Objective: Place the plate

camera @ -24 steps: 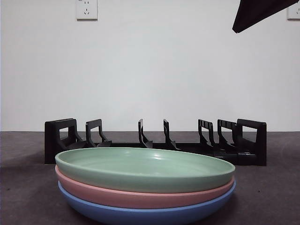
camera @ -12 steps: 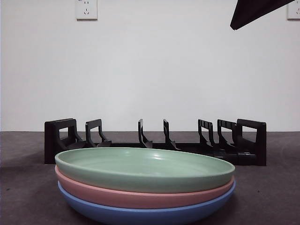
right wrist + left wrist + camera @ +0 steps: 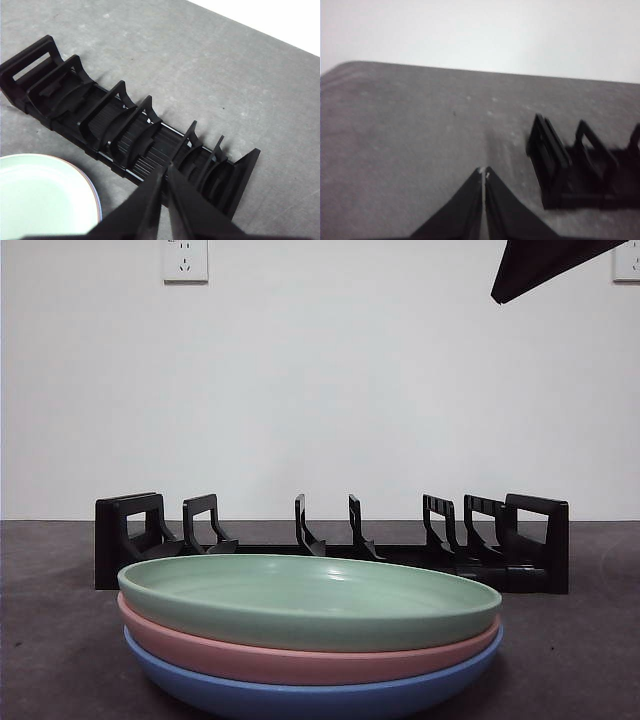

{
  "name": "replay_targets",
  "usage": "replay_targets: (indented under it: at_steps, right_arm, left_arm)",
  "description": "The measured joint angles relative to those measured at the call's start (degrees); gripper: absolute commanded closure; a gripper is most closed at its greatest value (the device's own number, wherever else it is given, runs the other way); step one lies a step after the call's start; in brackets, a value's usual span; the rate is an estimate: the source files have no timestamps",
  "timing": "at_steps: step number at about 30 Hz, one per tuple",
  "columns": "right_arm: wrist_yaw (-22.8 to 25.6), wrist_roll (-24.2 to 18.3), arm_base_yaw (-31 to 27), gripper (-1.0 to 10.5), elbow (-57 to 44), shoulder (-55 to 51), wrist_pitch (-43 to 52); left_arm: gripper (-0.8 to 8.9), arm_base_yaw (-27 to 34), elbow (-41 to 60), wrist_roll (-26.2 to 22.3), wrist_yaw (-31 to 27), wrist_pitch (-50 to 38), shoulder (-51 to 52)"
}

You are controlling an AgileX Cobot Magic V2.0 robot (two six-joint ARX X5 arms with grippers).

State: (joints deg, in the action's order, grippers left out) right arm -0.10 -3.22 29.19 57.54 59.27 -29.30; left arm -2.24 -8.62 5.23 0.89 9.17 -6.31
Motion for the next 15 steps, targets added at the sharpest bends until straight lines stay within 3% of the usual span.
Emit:
replay_targets:
  at_steps: [4,15]
  right_arm:
    - [0.0,0.02,0.0,9.3,0.0,0.0,-0.02]
    - [0.07,0.02,0.0,9.3,0.0,-0.09,0.09]
  left_arm:
    - [8.07,1.07,5.16,-0.13,0.94,-1.14,6.12]
    - [8.06,1.27,6.78,0.13,1.01,-3.3,6.03]
